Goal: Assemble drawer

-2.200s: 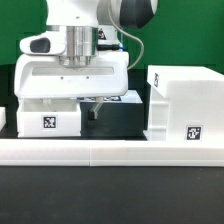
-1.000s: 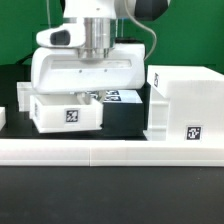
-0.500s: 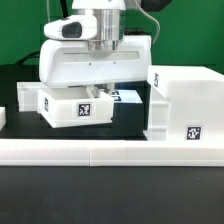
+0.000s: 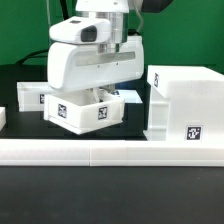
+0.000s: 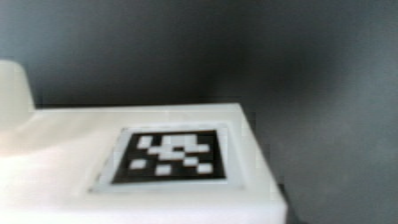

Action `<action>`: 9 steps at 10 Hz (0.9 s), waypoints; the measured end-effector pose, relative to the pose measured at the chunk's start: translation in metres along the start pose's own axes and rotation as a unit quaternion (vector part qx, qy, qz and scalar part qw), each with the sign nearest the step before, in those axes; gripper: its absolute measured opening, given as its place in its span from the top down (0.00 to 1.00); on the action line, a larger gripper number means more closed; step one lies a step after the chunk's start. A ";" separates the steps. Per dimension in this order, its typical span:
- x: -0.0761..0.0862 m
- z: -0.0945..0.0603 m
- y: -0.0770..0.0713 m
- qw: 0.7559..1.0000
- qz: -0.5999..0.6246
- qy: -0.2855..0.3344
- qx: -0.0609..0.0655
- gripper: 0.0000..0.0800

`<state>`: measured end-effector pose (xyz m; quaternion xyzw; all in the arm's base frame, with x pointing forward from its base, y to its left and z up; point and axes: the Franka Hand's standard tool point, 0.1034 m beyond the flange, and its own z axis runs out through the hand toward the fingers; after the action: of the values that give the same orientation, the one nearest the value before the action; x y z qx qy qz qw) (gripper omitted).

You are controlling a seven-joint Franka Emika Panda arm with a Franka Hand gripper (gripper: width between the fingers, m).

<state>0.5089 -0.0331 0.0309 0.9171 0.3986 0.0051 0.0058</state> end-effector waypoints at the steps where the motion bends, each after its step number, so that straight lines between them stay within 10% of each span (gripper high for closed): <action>1: -0.001 0.000 0.000 1.000 -0.024 -0.001 0.000 0.95; 9: 0.002 0.006 0.005 0.963 -0.267 -0.024 0.003 0.95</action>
Offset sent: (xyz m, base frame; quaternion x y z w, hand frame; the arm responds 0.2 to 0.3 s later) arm 0.0000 0.0000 0.0000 0.0000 0.0000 -0.1296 0.9916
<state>0.5138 -0.0350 0.0252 0.7773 0.6286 -0.0197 0.0141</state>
